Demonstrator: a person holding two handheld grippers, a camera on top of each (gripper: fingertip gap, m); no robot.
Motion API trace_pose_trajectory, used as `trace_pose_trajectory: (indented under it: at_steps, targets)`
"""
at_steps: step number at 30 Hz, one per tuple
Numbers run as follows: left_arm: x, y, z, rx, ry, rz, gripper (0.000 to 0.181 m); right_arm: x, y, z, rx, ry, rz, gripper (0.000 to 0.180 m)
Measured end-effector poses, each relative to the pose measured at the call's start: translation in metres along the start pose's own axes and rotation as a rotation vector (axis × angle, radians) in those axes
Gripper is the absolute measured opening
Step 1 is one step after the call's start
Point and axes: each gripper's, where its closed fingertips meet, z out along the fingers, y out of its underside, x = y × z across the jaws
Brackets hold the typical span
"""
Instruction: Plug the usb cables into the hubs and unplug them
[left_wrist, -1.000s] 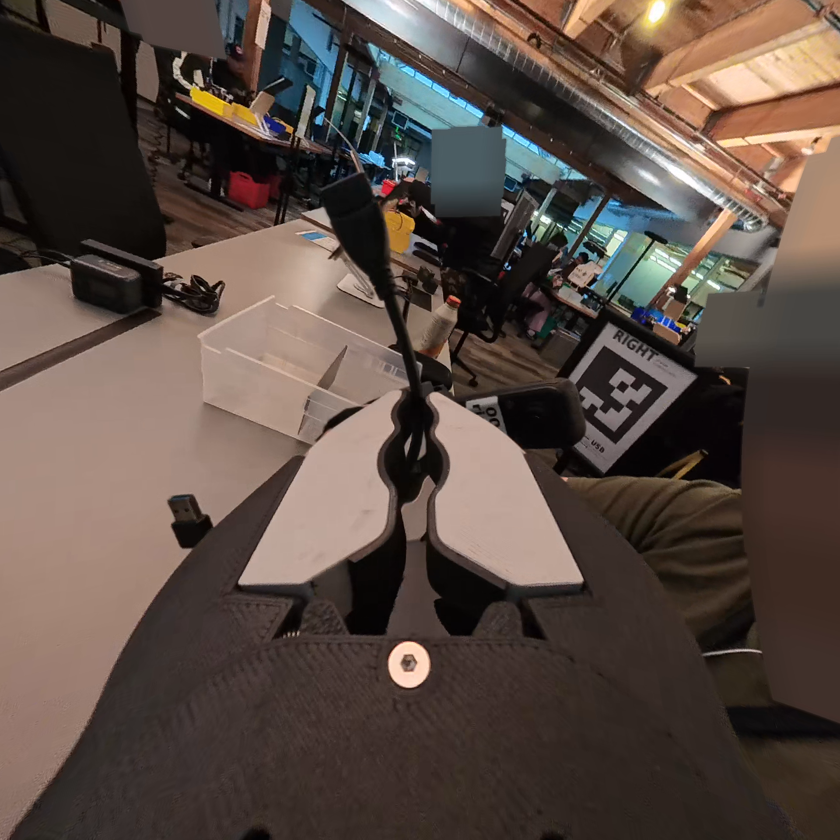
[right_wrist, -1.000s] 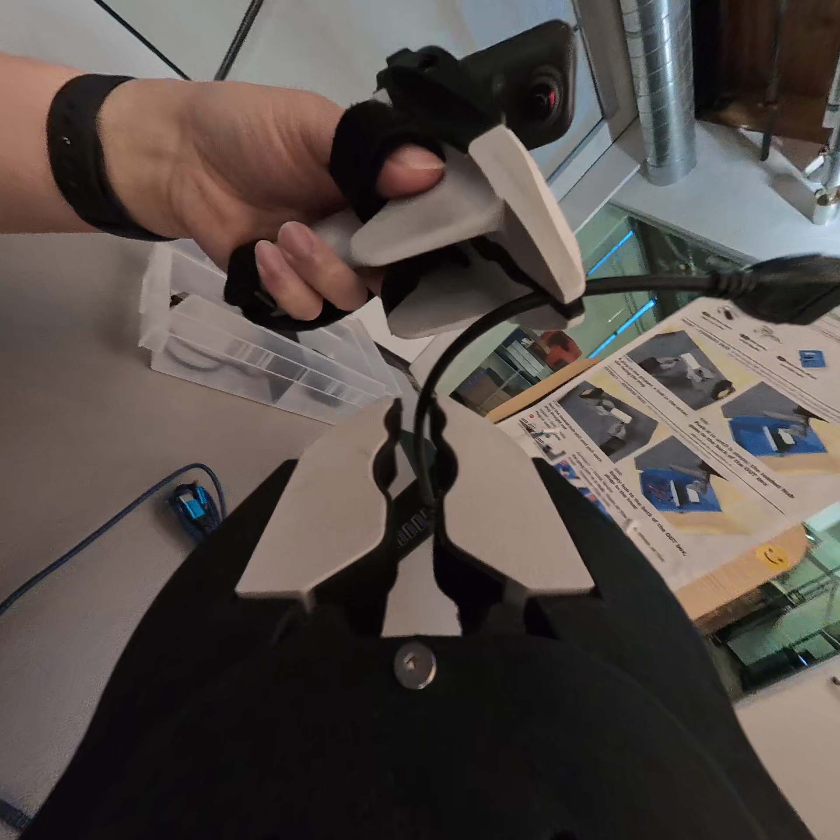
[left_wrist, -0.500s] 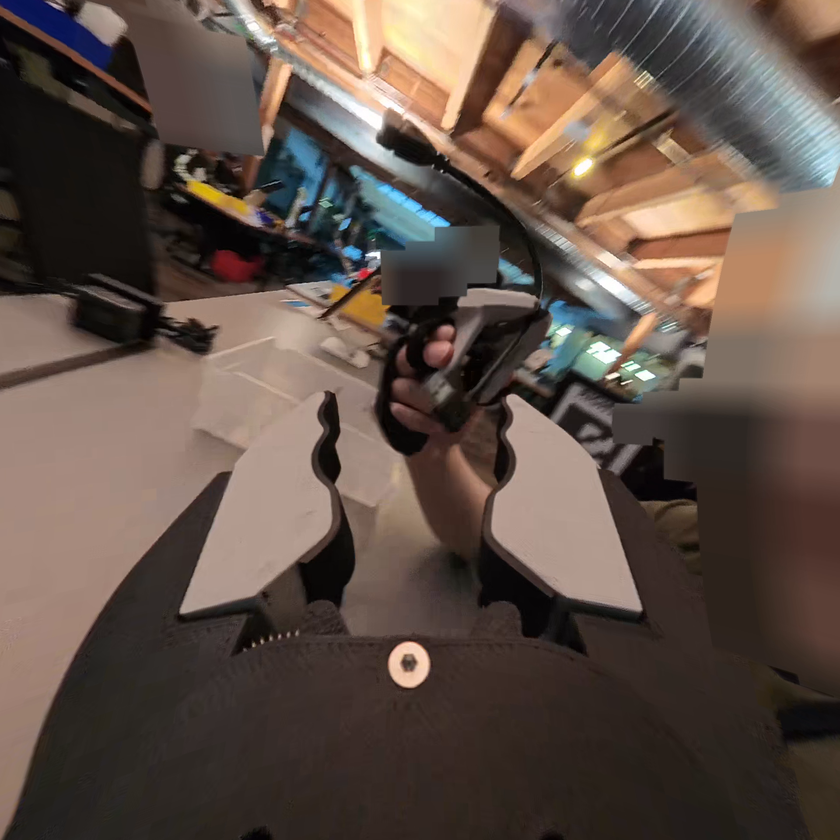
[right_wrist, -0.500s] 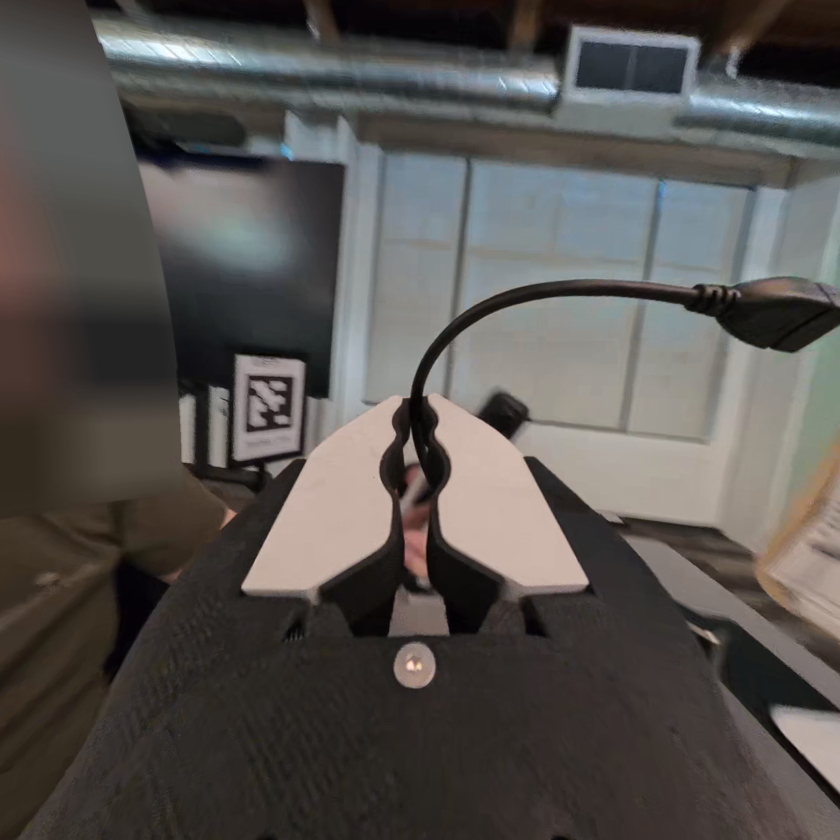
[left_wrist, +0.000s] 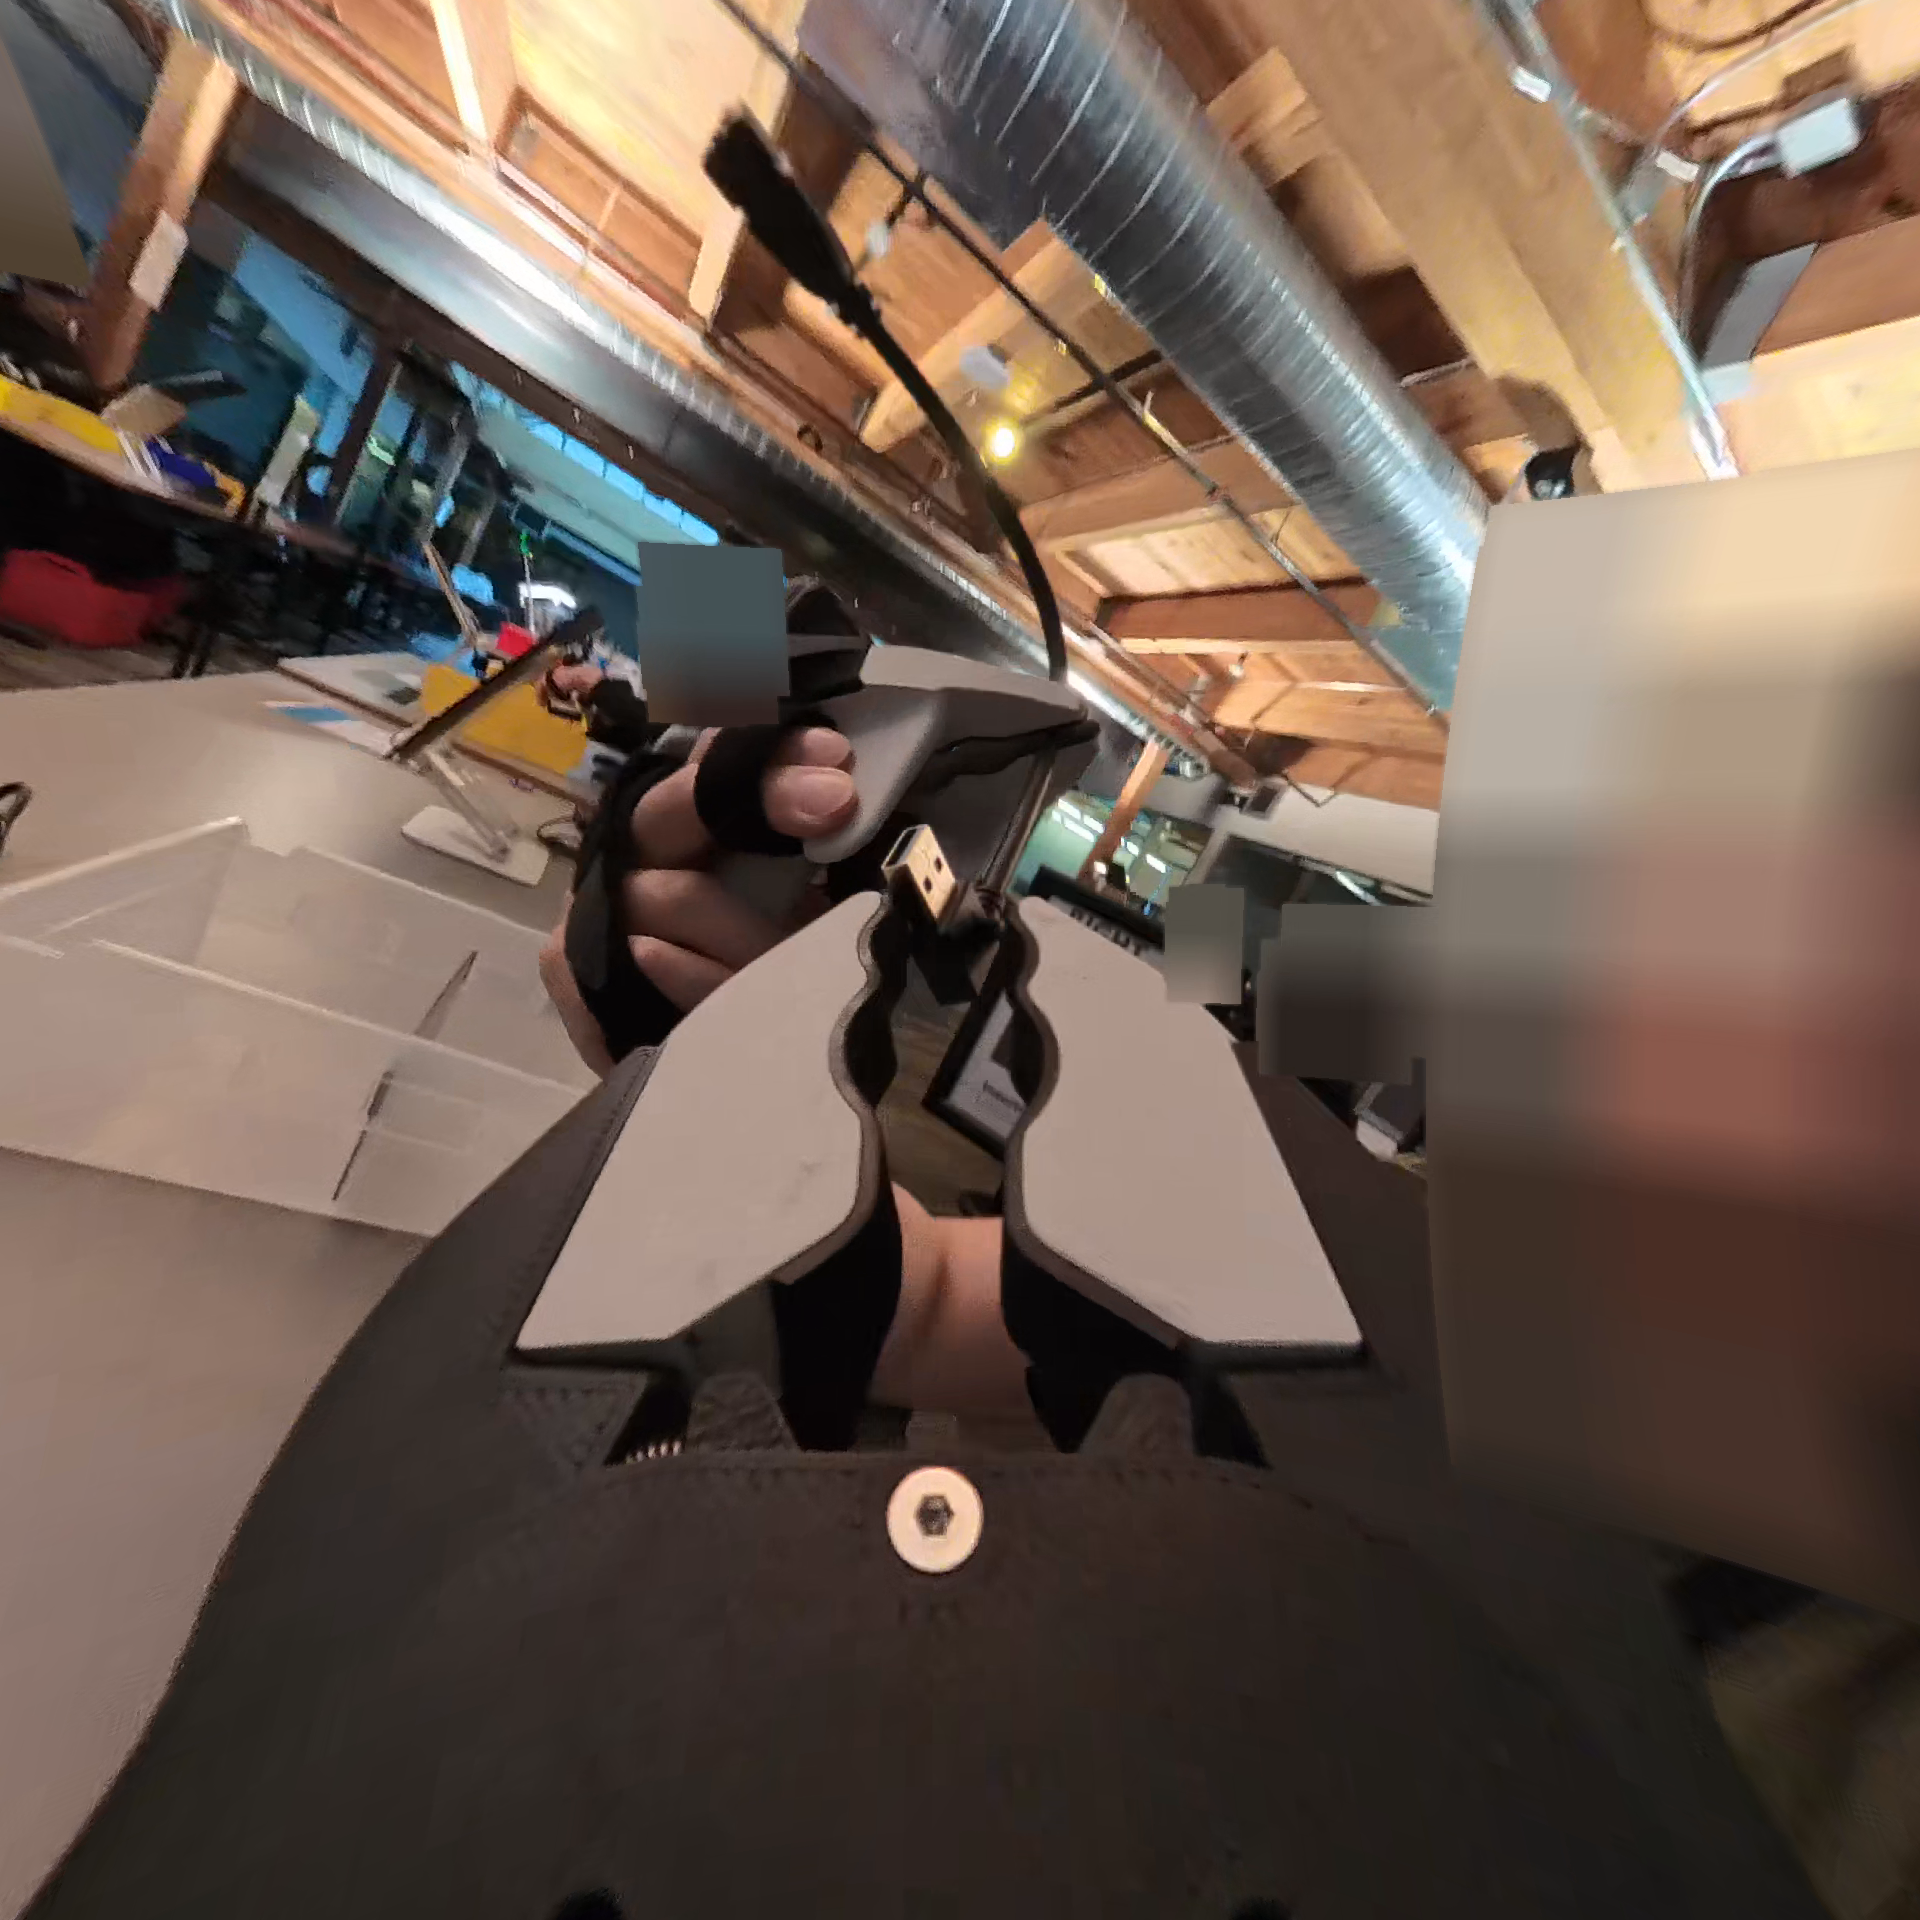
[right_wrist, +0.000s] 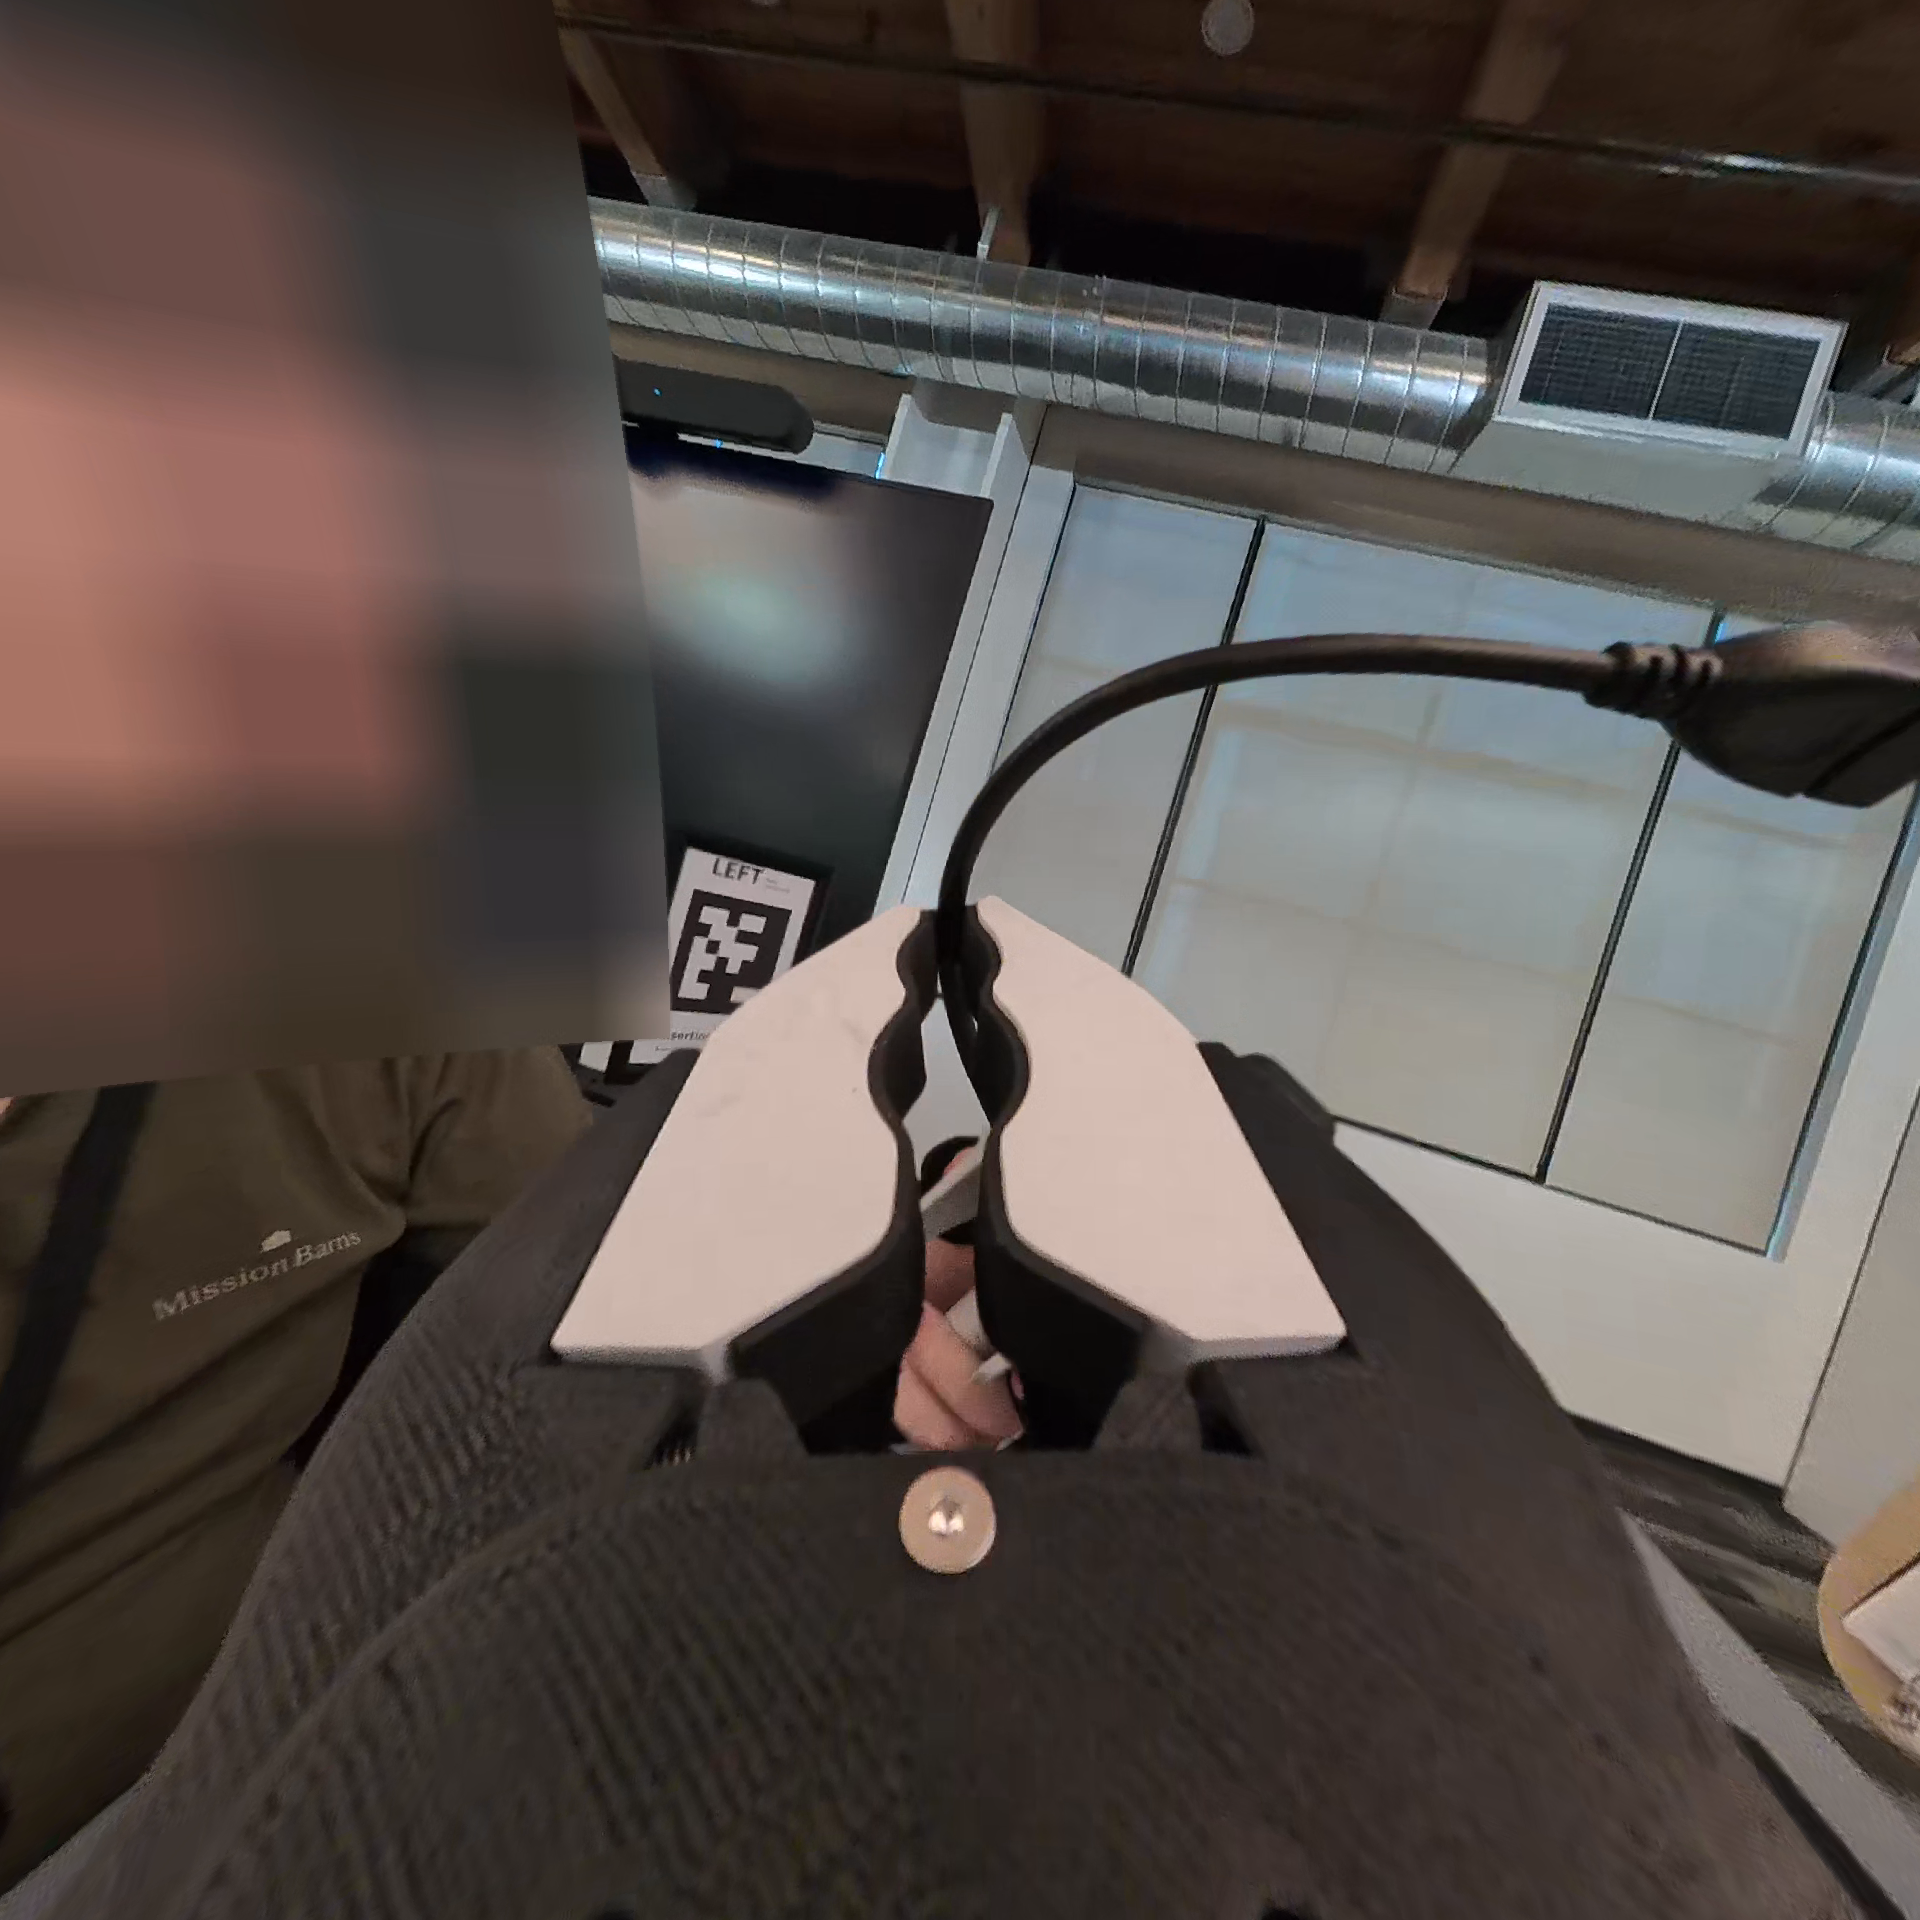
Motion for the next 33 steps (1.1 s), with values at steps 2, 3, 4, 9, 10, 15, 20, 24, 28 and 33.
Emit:
trace_pose_trajectory:
  at_steps: [2,3,4,9,10,15,20,24,28,33]
  targets:
    - [-0.002,0.000,0.000,0.004,0.011,-0.004,0.012,0.001,0.005,-0.006,-0.001,0.001,0.020,0.004]
    - [-0.002,-0.002,-0.002,0.022,0.022,-0.012,0.009,0.006,0.005,-0.009,0.004,0.026,0.027,0.004]
    - [-0.003,-0.005,-0.003,0.038,0.013,-0.025,0.007,0.012,0.006,-0.012,0.005,0.061,0.031,0.004]
    - [-0.011,-0.018,-0.017,0.148,-0.098,-0.089,0.007,0.065,0.018,-0.034,-0.097,0.455,-0.038,0.040]
    - [-0.012,-0.022,-0.021,0.182,-0.112,-0.118,0.007,0.077,0.018,-0.043,-0.140,0.561,-0.069,0.052]
    - [-0.025,-0.019,-0.029,0.187,-0.230,-0.162,0.007,0.070,0.007,-0.051,-0.471,0.750,-0.670,0.061]
    - [-0.047,-0.001,-0.028,0.159,-0.315,-0.234,0.007,0.047,0.070,-0.025,-1.024,0.523,-1.234,0.035]
    - [-0.059,0.009,-0.032,0.148,-0.322,-0.314,0.007,0.051,0.105,-0.032,-1.254,0.446,-1.242,0.027]
    - [-0.066,0.012,-0.037,0.163,-0.325,-0.356,0.007,0.056,0.122,-0.044,-1.358,0.400,-1.280,0.013]
    - [-0.064,0.010,-0.035,0.154,-0.281,-0.381,0.008,0.059,0.122,-0.048,-1.392,0.401,-1.322,0.006]
